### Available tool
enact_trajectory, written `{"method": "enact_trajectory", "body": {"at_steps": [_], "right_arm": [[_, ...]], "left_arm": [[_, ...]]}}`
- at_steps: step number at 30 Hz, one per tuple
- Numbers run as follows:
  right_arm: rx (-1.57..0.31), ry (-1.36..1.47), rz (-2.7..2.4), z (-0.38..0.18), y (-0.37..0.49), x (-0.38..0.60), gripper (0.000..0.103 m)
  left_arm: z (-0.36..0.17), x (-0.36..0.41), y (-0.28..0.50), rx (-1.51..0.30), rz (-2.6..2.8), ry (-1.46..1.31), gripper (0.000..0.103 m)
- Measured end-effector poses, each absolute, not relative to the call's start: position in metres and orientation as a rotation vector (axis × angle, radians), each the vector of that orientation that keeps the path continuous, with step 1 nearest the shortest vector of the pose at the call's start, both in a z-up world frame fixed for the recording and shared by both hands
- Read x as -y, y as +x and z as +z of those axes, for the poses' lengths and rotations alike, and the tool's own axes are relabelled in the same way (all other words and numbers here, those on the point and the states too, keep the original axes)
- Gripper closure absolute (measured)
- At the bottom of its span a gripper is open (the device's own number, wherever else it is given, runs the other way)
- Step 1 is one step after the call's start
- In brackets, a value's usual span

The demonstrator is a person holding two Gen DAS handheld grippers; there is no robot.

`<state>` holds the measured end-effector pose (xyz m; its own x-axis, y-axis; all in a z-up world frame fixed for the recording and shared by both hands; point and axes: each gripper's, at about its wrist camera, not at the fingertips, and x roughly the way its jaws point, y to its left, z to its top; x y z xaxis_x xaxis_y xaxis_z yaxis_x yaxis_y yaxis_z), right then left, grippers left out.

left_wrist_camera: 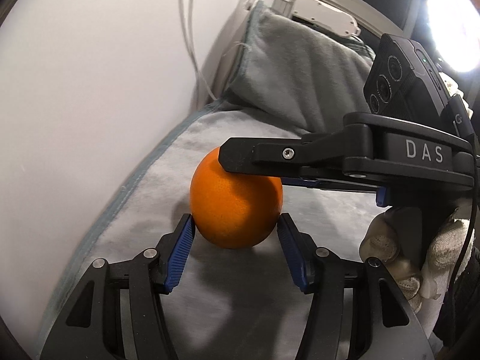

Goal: Organize fruits
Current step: 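Lift the mandarin with the left gripper and carry it to the plate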

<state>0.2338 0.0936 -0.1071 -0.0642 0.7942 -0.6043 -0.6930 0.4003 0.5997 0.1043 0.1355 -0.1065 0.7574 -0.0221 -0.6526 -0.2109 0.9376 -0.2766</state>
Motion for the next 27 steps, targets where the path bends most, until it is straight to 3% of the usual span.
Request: {"method": "enact_trajectory", "body": {"at_steps": [27], "right_arm": [[-0.903,0.27,0.98,-0.046,0.241,0.117,0.039]], "left_arm": [[-0.061,0.033,0.143,-0.646,-0.176,-0.197,0.047]]}}
